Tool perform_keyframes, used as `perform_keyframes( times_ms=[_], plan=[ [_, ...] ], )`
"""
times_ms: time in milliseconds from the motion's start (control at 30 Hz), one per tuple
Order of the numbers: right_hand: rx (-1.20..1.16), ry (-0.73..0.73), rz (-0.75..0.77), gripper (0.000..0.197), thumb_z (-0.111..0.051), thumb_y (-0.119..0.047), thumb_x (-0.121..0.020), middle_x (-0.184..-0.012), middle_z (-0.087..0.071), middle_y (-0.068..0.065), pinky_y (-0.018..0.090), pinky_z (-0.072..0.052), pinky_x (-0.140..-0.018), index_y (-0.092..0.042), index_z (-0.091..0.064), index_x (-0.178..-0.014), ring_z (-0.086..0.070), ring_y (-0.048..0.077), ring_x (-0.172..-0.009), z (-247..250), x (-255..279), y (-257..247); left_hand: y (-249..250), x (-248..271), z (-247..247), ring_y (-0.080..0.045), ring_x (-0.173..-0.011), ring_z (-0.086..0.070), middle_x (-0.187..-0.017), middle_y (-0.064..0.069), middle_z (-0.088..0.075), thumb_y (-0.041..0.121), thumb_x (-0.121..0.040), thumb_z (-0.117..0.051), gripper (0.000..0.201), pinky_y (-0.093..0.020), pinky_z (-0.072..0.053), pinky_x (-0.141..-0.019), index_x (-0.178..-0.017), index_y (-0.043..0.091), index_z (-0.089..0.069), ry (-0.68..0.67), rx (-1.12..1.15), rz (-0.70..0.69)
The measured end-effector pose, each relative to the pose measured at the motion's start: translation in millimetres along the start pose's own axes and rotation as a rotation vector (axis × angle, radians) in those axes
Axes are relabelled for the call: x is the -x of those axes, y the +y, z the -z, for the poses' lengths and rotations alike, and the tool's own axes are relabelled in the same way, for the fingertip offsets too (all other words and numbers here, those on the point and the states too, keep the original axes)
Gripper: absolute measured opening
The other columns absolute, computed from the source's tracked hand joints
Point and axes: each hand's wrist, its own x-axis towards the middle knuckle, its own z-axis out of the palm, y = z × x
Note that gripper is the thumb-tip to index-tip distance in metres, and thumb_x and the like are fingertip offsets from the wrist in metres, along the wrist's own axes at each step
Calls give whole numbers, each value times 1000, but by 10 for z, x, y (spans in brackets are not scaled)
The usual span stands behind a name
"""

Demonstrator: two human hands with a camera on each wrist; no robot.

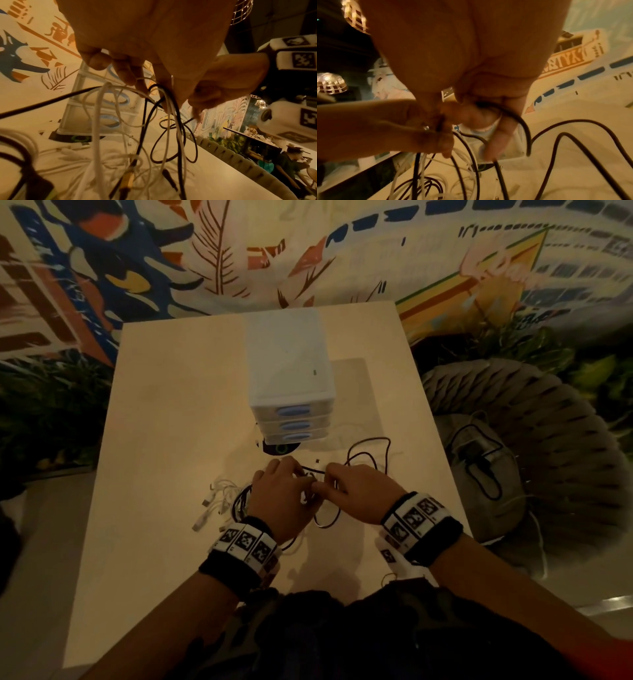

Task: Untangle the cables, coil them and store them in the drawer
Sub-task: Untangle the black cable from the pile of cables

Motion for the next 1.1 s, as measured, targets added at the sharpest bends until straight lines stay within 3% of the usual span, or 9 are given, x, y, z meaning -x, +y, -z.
perform_keyframes(
  times_ms=[100,200,333,467,567,700,800,900,1100],
  plan=[
    [-64,52,27,33,-49,-57,-97,-60,-51,-5,30,-41,-60,-30,-50,-78,-51,6,-61,100,-1,38,-95,38,-56,-26,-105,-49,-113,4,-55,58,-83,-67,22,-41,-42,-82,-98,44,-75,-21,4,83],
    [-180,153,-14,30,-57,-51,-95,-56,-55,-14,16,-38,-57,-31,-53,-73,-52,1,-57,222,40,97,-172,62,-124,-30,-113,-47,-126,2,-56,61,-85,-64,24,-44,-44,-85,-102,47,-75,-24,-15,142],
    [-232,223,-88,29,-59,-51,-94,-58,-59,0,36,-49,-63,-31,-53,-74,-58,15,-58,325,146,324,-199,82,-96,-32,-114,-46,-131,1,-56,57,-86,-67,18,-45,-41,-85,-99,47,-76,84,19,129],
    [-35,58,-244,24,-52,-48,-99,-61,-56,-6,25,-36,-58,-27,-57,-88,-55,12,-64,336,229,499,-176,67,-36,-30,-107,-50,-117,7,-63,53,-86,-70,16,-42,-38,-82,-97,44,-78,141,34,38],
    [32,27,-151,28,-44,-40,-103,-91,-68,3,34,-45,-73,-19,-62,-103,-62,23,-87,266,188,297,-112,62,-30,-25,-94,-54,-97,14,-70,52,-90,-64,21,-39,-36,-77,-100,39,-77,120,22,-53],
    [54,-31,-38,36,-39,-50,-103,-84,-64,3,37,-44,-66,-18,-56,-101,-58,22,-76,109,70,-157,-15,58,8,-25,-91,-59,-96,12,-72,39,-88,-71,14,-39,-40,-76,-100,37,-75,141,47,-76],
    [43,17,-38,30,-41,-45,-103,-87,-65,6,37,-44,-67,-17,-53,-101,-60,27,-80,84,25,-242,-36,51,-11,-24,-95,-60,-97,11,-71,39,-92,-60,16,-38,-41,-78,-99,32,-73,90,85,-42],
    [29,141,-7,25,-44,-43,-103,-76,-59,-2,34,-39,-62,-21,-53,-96,-55,21,-71,262,27,-193,-173,72,-135,-24,-95,-56,-92,11,-68,46,-99,-48,25,-36,-34,-74,-93,32,-67,-31,75,-8],
    [24,240,-161,23,-45,-35,-103,-81,-59,2,38,-43,-67,-20,-53,-86,-58,26,-79,369,68,358,-251,75,-154,-25,-96,-54,-100,17,-72,55,-97,-54,27,-39,-33,-77,-107,41,-74,22,73,32]
  ],
)
